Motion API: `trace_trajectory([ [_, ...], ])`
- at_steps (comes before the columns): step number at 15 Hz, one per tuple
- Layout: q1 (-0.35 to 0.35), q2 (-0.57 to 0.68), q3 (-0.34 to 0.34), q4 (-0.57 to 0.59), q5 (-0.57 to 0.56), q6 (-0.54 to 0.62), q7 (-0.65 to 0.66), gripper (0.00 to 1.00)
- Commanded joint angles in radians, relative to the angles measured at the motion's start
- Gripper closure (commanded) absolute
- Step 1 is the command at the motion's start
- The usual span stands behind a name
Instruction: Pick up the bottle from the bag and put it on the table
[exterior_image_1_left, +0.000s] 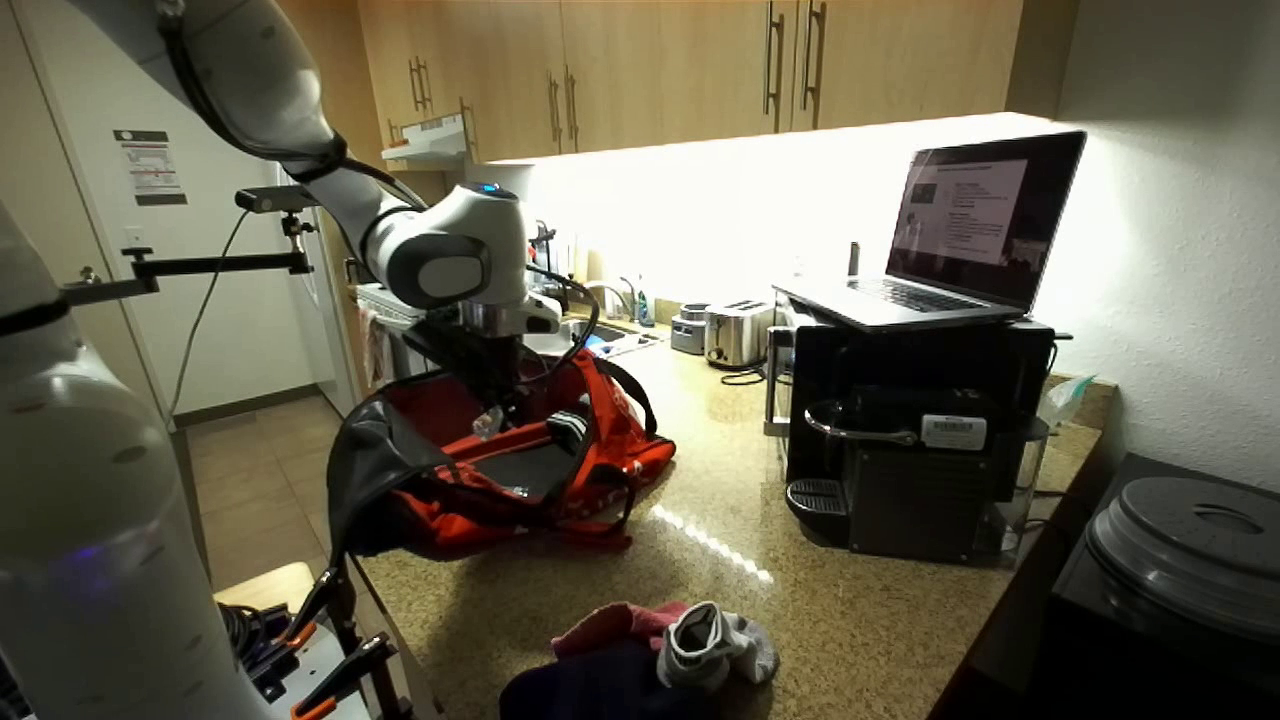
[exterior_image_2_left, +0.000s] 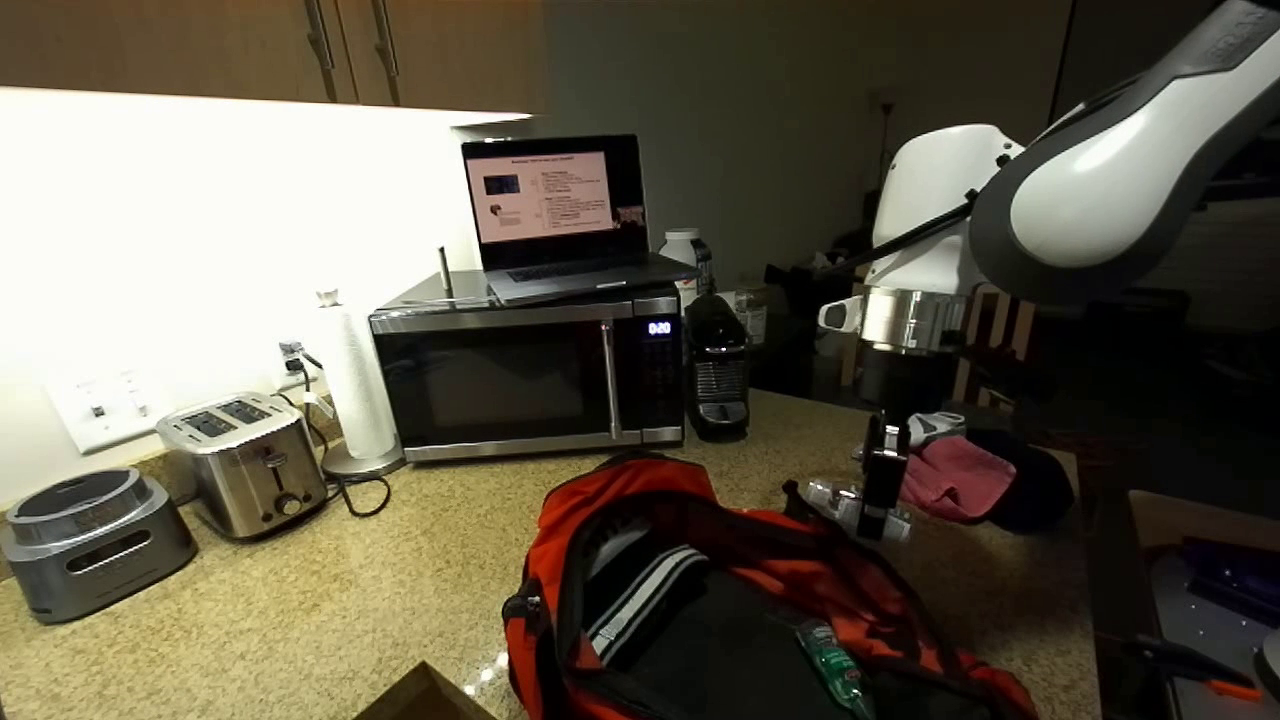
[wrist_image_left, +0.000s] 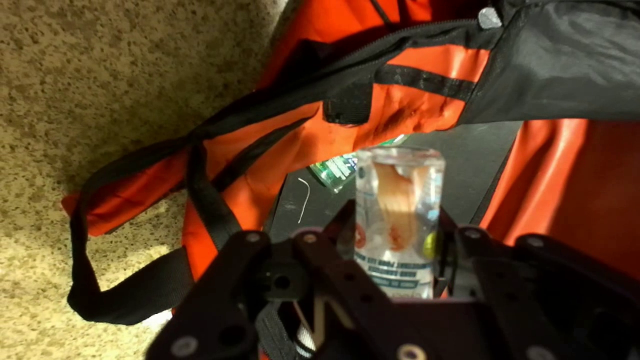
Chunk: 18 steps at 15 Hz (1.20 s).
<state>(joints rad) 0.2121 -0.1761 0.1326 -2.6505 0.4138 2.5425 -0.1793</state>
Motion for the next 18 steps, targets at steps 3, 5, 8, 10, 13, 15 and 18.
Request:
trace_trajectory([
  [3,0.006,-0.001,-0.006,0.001,-0.004,-0.003,0.004,0.67],
  [5,0.002,0.009,-0.009,0.01,-0.004,-0.001,0.007,0.87],
  [8,-0.016,0.022,-0.02,0.026,-0.021,0.016,0.036,0.87],
  [10,-0.028,0.029,-0.03,0.037,-0.033,0.019,0.049,0.87],
  [13,-0.059,0.04,-0.043,0.046,-0.089,0.023,0.087,0.88],
  [15,-0.083,0.043,-0.053,0.048,-0.141,0.025,0.119,0.88],
  [18,-0.126,0.042,-0.075,0.049,-0.213,0.025,0.168,0.88],
])
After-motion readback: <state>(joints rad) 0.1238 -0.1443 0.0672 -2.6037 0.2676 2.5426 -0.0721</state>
